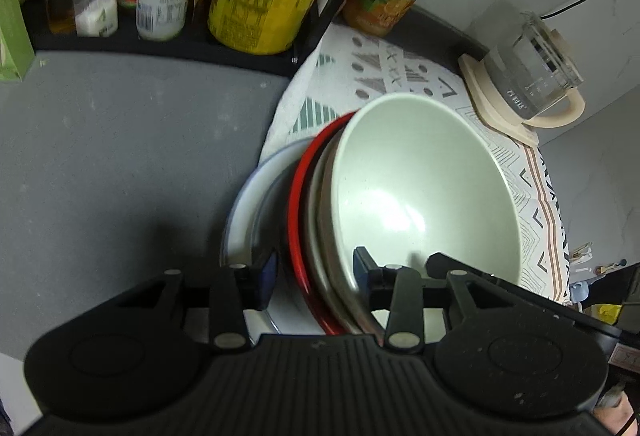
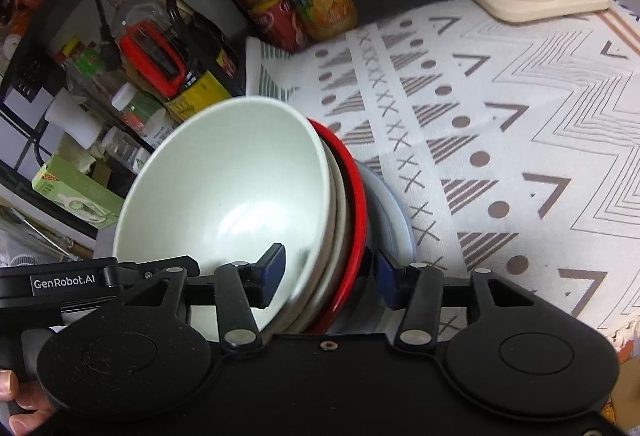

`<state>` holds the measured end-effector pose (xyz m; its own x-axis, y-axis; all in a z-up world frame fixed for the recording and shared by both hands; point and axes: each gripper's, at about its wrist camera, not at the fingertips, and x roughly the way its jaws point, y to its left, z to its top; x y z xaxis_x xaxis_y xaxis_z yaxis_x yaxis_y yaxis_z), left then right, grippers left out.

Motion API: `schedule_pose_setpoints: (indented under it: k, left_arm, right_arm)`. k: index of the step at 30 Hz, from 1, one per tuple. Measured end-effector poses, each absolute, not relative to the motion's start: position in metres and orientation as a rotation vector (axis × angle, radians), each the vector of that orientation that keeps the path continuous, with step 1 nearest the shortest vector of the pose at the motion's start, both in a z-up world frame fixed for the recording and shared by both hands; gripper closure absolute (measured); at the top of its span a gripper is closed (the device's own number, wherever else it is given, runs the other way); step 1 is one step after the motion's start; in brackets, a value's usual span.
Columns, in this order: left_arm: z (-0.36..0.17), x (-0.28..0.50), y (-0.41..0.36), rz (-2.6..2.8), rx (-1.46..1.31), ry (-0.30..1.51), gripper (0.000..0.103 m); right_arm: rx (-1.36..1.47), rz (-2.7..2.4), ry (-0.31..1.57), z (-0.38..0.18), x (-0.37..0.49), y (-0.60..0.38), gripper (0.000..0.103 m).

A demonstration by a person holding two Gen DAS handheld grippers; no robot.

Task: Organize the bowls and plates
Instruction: 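Lower the bowl stack onto the 'BAKERY' plate with both grippers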

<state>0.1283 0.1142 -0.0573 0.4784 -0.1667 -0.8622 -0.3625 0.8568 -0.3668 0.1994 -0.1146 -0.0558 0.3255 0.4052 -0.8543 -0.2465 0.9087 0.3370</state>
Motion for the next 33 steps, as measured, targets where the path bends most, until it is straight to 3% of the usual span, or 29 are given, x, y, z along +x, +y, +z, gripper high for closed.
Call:
schedule_pose_setpoints:
  k: [3, 8, 9, 19, 33]
  left_arm:
    - [-0.049, 0.125, 0.117, 0.136, -0.538, 1.058, 0.056]
    - [-0.035, 0.116, 0.124, 0.144, -0.529, 1.013, 0.026]
    - [-0.032, 0.114, 0.125, 0.146, -0.520, 1.008, 0.024]
    - [-0.021, 0.101, 0.129, 0.124, -0.444, 0.994, 0.017]
    - [-0.008, 0.079, 0.118, 0.126, -0.423, 0.959, 0.008]
  right_arm:
    - [0.159, 0.404, 1.129, -0.048, 0.194, -0.120, 0.038]
    - [0.192, 0.370, 1.090, -0.039, 0.181, -0.127, 0.027]
    - [0.195, 0.367, 1.083, -0.038, 0.177, -0.127, 0.026]
    - [0.203, 0.343, 1.025, -0.019, 0.147, -0.125, 0.012]
    - [0.217, 0.342, 0.980, -0.002, 0.117, -0.156, 0.011]
